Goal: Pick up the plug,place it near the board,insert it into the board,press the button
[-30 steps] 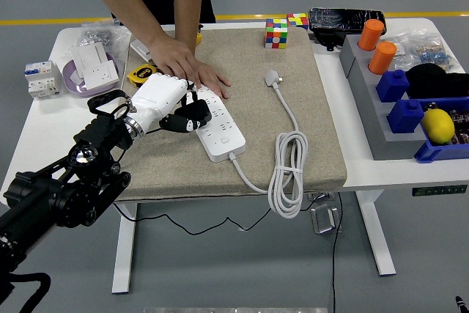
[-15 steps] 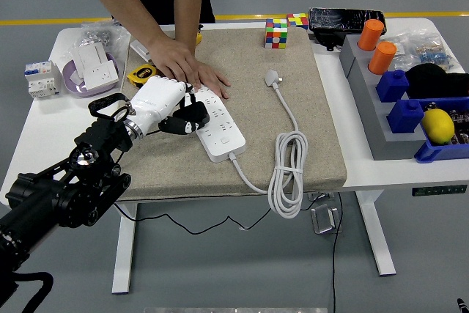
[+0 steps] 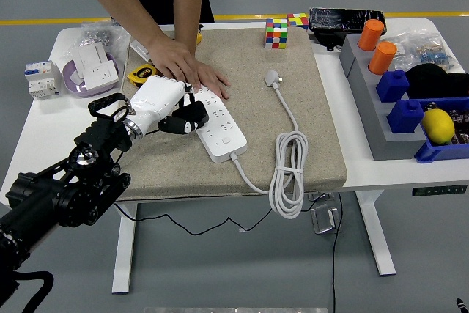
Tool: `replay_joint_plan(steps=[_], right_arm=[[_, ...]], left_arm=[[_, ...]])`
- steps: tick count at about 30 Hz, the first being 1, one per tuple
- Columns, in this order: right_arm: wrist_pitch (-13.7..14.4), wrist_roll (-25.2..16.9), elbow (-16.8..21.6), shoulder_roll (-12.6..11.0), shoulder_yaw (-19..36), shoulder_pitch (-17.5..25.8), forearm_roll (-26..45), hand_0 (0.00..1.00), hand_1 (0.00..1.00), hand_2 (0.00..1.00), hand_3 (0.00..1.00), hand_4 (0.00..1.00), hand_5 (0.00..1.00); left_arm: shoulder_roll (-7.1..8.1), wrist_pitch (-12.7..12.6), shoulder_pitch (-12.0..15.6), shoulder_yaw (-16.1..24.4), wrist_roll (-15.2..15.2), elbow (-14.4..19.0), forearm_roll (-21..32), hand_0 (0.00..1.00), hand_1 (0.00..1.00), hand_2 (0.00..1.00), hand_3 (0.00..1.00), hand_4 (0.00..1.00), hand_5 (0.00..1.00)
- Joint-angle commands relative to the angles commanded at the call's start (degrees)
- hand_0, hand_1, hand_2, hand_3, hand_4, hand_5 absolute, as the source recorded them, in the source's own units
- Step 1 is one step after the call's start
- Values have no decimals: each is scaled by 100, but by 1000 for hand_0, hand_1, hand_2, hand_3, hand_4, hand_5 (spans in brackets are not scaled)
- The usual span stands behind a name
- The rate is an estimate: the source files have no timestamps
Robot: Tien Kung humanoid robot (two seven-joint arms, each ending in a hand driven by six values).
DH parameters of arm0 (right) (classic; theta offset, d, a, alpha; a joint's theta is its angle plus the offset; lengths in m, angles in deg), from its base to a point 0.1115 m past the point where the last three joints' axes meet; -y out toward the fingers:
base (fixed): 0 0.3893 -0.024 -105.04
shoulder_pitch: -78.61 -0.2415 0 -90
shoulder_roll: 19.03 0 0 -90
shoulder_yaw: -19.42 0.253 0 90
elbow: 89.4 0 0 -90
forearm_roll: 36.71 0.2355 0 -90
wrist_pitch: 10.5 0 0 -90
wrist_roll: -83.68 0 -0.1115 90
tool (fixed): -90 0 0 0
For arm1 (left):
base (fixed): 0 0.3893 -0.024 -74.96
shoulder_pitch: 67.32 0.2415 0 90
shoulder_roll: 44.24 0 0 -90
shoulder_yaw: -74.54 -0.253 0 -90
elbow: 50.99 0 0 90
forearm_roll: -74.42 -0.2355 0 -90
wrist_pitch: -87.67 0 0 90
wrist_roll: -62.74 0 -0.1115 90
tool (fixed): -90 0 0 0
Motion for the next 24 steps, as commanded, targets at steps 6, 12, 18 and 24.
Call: replay_joint_plan(steps=[6,12,18,24], right_arm=[[-1,-3,3,3,18,-13,-5,952,878,817,820,998,998],[1,-6,3,6,20,-18,-1,952,877,816,820,998,998],[-1,-8,5,7,26,-29,-1,952,878,817,820,998,998],[-1,-10,6,8,26,-33,5,953,878,817,820,998,998]], left_arm=[[2,11,-19,-28,3,1,0,342,272,250,304,497,164],[17,37,-26,-67,1,-4,0,342,272,251,305,497,163],[34,41,-28,-115,1,-64,0,345,273,251,306,499,162],[38,69,-48,-161,-3,-65,0,344,275,252,307,499,161]])
